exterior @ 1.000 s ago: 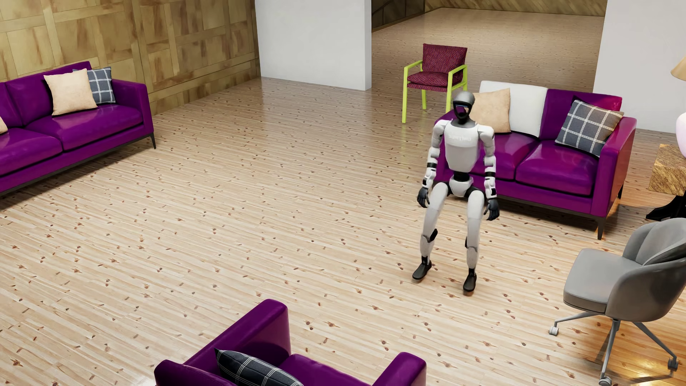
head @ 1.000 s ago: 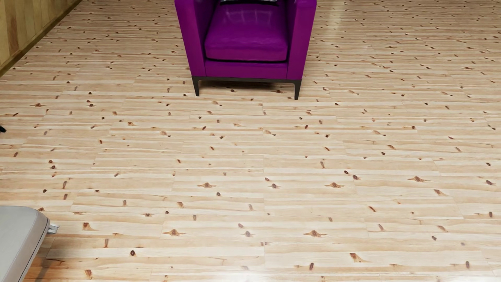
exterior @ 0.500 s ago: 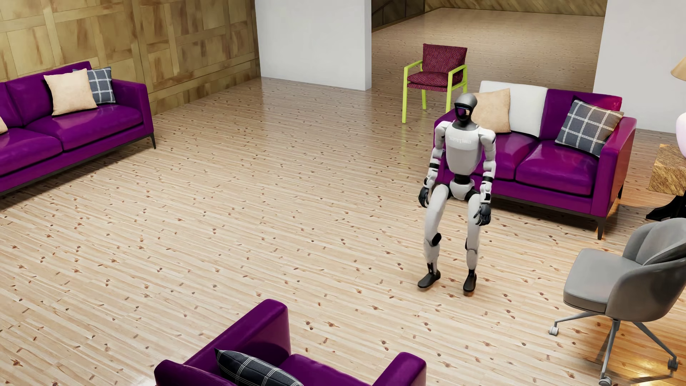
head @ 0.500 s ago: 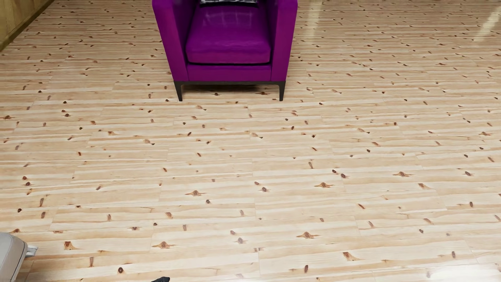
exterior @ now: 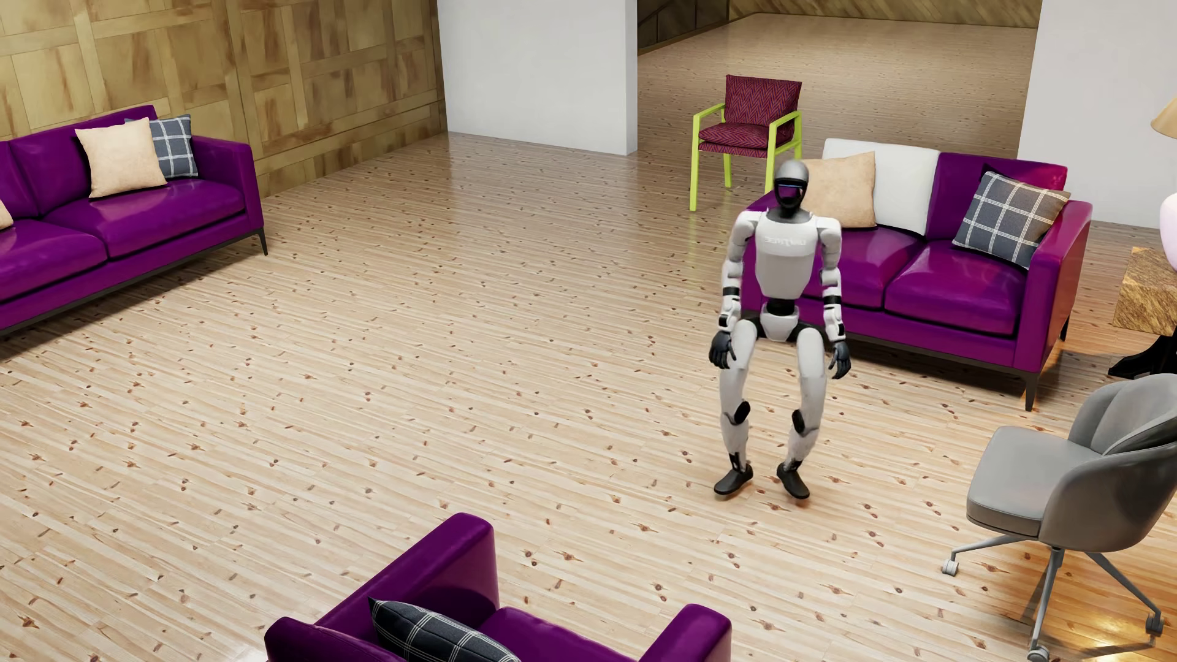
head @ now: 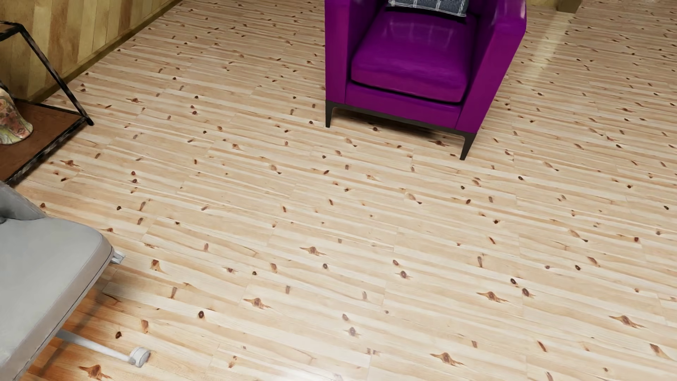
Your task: Go to the sofa
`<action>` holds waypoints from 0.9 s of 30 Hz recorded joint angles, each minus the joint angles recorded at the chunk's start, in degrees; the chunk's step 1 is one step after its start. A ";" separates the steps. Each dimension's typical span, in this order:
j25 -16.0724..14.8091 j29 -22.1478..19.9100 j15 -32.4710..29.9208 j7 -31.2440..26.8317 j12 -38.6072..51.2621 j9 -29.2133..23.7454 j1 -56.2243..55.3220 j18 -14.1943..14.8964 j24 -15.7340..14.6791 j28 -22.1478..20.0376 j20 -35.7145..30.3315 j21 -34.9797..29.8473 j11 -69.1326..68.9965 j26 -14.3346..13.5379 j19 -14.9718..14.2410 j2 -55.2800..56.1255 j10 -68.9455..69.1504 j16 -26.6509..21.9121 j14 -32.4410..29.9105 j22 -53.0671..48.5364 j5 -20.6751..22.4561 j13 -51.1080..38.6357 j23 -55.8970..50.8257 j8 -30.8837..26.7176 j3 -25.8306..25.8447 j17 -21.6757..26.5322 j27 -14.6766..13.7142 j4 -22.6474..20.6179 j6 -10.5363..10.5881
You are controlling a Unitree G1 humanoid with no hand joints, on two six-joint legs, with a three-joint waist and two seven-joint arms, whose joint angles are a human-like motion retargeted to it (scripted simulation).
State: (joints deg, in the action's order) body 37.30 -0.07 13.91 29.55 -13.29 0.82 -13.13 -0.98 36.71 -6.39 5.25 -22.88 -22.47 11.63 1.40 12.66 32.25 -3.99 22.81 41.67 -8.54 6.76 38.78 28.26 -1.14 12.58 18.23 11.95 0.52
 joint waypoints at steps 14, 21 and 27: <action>-0.24 -6.33 -1.11 -22.62 0.22 -1.55 -0.41 2.70 1.06 -2.67 -3.29 2.69 -12.34 -1.25 -7.93 8.81 -8.20 -2.48 -2.88 0.08 -2.35 4.19 4.97 -33.20 0.41 1.56 -0.93 -11.42 -1.60; -1.73 -3.11 5.93 -30.14 -2.00 -2.44 -8.66 5.47 -3.22 -8.77 2.00 -1.17 -4.78 -9.24 -6.38 4.53 -4.84 0.82 -4.11 -10.86 -2.13 -1.65 4.85 -19.26 -1.82 -0.36 -1.31 -8.76 -2.26; -0.96 -2.85 8.90 -20.80 -8.88 -1.81 -8.65 15.58 1.10 1.59 -1.60 -0.13 -4.83 -15.95 -5.16 6.29 25.65 2.49 -6.74 -23.07 2.18 -1.82 -2.99 -15.32 -2.66 4.29 -2.96 -7.05 -0.87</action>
State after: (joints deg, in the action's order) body 36.34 -2.92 22.81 8.75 -22.17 -0.99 -21.78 14.60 37.82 -4.80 3.66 -23.02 -27.30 -4.32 -3.76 18.95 57.90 -1.49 16.07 18.60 -6.36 4.94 35.79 12.94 -3.81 16.87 15.27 4.90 -0.35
